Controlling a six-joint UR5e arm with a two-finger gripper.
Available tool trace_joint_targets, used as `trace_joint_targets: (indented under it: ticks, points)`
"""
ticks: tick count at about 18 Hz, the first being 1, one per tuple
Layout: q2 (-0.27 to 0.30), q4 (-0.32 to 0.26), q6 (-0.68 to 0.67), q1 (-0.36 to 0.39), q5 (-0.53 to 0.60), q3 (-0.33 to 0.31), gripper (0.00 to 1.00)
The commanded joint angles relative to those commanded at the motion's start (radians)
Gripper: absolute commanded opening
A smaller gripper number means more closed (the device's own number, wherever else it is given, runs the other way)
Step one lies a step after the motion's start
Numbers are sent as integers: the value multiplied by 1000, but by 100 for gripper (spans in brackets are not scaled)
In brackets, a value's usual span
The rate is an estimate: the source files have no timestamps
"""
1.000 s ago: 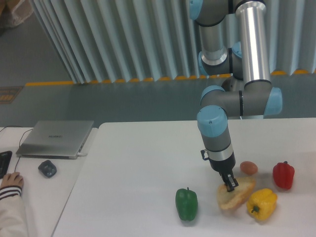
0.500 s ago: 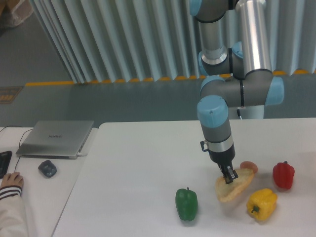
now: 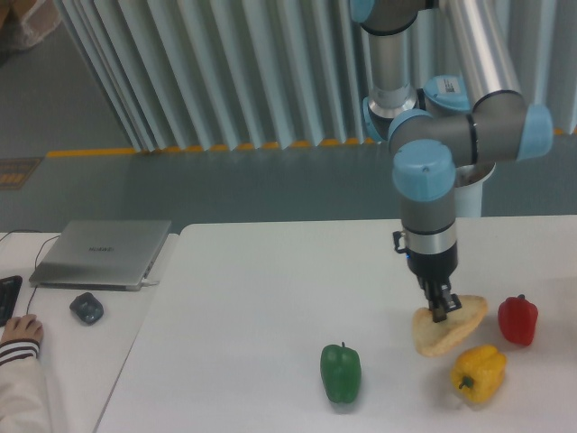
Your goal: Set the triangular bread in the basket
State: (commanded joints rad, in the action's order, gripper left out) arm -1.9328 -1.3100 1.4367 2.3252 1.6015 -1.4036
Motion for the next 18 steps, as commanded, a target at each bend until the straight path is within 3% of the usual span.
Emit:
trace_joint_targets:
  ticks: [5, 18]
  points:
    - [14, -8, 238, 131, 3, 2, 0]
    - [8, 8, 628, 358, 0, -6, 0]
